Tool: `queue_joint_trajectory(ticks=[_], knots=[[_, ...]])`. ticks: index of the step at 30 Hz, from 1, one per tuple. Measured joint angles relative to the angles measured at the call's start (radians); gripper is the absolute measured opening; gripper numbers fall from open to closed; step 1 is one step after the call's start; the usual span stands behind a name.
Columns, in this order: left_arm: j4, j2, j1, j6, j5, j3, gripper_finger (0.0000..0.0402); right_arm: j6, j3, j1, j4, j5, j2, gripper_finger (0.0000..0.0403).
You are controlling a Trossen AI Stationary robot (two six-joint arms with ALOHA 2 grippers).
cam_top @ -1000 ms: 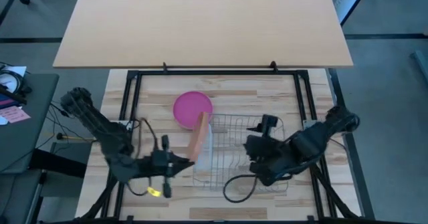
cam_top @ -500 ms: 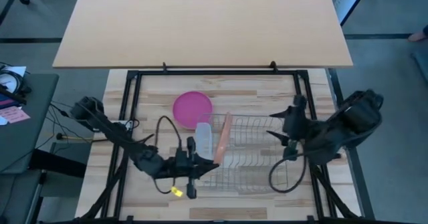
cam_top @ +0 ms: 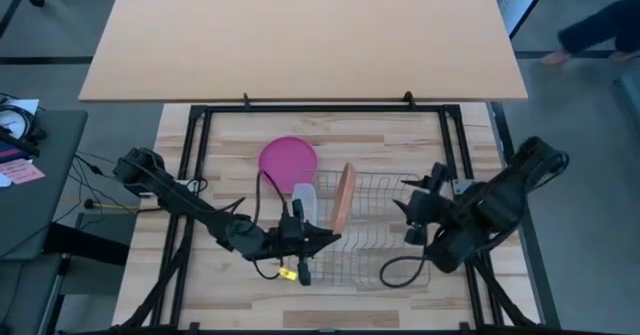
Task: Sort dishes
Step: Put the light brown plate in the dish rack
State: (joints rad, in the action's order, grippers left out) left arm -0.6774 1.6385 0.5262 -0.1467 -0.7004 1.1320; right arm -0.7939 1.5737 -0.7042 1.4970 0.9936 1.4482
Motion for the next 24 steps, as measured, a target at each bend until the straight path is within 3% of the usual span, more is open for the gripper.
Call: queue_joint_trajectory(ticks=[8, 15, 24], knots=[[0.114, 0.022, 0.004, -0.134, -0.044, 0.0, 0.0, -0.053, -0.174, 0.03, -0.148, 0.006, -0.001, 0.0225], [-0.036, 0.155, 0.009, -0.185, -0.054, 0.0, 0.0, -0.034, -0.174, 0.067, -0.149, 0.004, -0.004, 0.0225], [-0.099, 0.261, 0.006, -0.291, -0.068, 0.0, 0.0, -0.028, -0.173, 0.075, -0.144, 0.004, -0.006, 0.0225]])
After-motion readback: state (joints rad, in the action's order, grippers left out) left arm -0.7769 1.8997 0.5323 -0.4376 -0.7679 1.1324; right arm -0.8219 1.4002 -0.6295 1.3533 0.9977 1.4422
